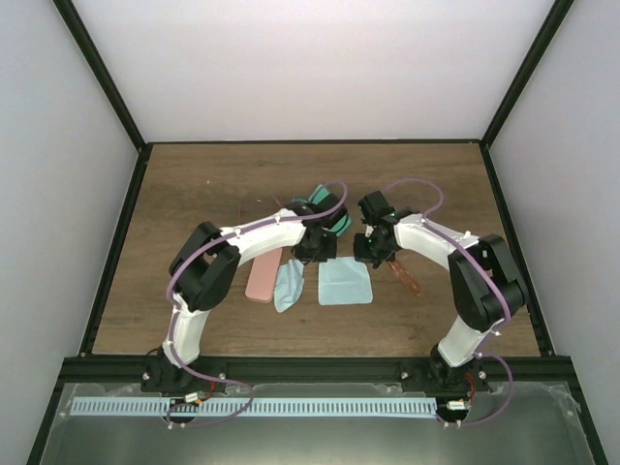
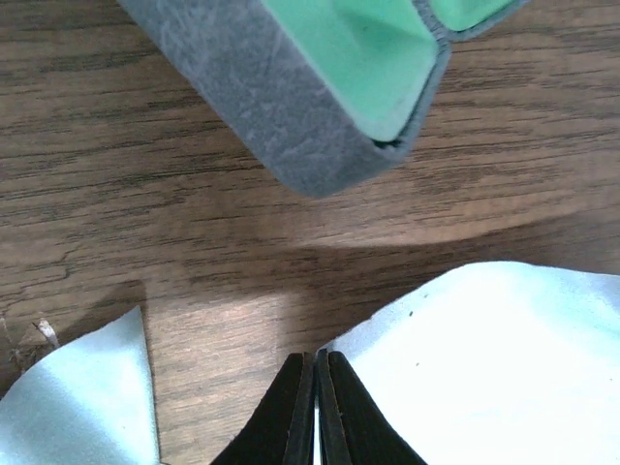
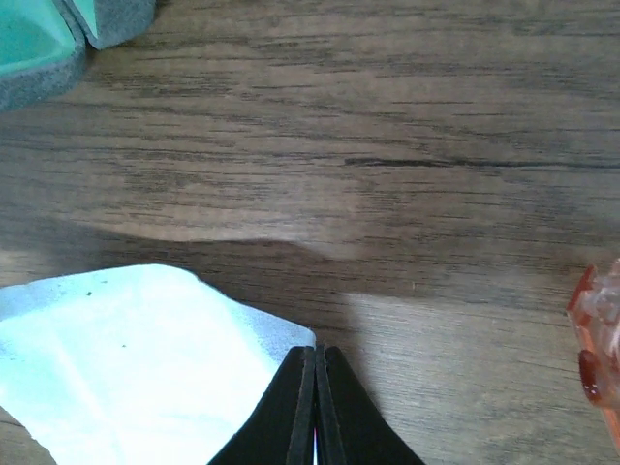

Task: Organize the sunglasses
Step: Fold the glasses cleaning cloth at the center of the board.

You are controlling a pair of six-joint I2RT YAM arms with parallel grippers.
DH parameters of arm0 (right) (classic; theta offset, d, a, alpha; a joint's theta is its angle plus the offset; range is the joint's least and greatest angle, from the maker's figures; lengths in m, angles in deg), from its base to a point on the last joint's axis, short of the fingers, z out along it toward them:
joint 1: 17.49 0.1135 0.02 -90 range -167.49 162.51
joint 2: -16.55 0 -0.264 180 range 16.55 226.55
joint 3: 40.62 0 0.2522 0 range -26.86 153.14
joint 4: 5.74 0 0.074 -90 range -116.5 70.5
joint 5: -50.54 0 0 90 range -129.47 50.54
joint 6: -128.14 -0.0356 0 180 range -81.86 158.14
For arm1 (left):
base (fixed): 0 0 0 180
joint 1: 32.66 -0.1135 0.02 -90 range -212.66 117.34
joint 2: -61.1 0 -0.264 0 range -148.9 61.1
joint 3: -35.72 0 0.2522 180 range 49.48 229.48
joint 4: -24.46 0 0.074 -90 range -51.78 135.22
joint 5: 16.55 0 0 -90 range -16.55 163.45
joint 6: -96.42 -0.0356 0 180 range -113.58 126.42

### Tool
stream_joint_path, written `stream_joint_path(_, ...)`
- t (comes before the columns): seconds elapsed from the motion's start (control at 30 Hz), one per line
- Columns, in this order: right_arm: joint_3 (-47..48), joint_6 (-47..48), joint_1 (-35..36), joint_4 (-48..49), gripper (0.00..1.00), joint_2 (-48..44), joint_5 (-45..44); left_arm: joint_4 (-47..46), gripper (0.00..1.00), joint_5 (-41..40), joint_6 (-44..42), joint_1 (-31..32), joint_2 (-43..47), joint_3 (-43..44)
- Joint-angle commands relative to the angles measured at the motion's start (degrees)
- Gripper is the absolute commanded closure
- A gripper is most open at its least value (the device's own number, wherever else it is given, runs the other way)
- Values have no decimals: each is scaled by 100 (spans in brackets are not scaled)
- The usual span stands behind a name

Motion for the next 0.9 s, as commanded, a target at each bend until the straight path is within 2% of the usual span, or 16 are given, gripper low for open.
stream_joint_path(0.0, -83, -33, 50, -48, 99, -232, -19, 30, 96, -19, 22, 46, 257, 64)
stream_joint_path(0.87, -634, 18, 50, -101, 99, -807, 61, -4, 96, 100, -3, 121, 575, -498)
